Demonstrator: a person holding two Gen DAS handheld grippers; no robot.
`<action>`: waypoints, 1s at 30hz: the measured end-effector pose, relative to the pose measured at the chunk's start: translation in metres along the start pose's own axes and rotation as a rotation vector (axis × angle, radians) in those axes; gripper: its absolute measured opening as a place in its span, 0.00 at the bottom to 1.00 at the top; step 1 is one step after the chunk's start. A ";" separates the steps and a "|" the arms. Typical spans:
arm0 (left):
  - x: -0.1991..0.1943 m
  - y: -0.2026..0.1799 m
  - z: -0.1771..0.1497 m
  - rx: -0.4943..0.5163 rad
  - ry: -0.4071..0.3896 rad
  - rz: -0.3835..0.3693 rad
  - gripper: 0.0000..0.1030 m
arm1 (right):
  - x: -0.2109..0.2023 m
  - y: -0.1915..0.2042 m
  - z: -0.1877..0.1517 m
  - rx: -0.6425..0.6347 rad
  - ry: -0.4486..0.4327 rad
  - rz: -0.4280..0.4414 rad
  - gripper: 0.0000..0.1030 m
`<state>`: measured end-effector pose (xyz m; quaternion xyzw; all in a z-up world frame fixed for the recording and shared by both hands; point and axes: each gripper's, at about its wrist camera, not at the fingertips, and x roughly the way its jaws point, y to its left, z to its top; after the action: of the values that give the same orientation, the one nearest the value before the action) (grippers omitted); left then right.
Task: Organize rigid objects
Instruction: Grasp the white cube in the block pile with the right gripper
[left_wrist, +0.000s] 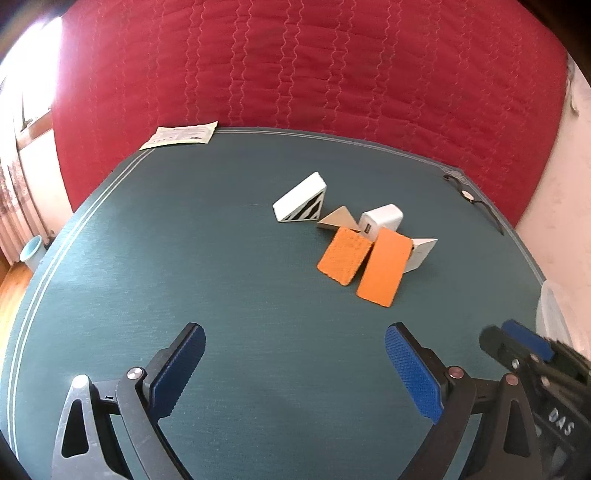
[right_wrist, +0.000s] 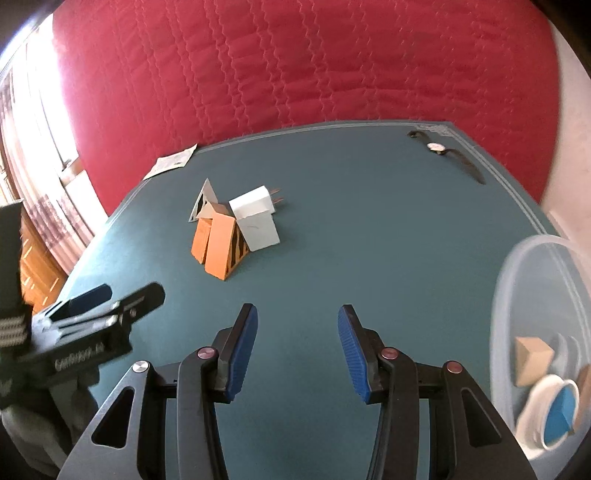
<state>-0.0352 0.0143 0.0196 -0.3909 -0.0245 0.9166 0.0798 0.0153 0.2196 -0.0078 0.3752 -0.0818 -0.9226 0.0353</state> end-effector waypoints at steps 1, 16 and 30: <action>0.001 0.000 -0.001 0.005 0.000 0.011 0.97 | 0.004 0.002 0.002 -0.004 0.005 -0.001 0.46; 0.006 0.006 -0.007 0.003 0.010 0.049 0.97 | 0.071 0.018 0.038 -0.028 0.039 -0.014 0.46; 0.008 0.008 -0.009 -0.008 0.018 0.044 0.97 | 0.091 0.031 0.058 -0.045 0.037 0.010 0.46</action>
<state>-0.0355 0.0078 0.0070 -0.4000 -0.0186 0.9145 0.0583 -0.0902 0.1844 -0.0242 0.3908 -0.0622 -0.9170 0.0497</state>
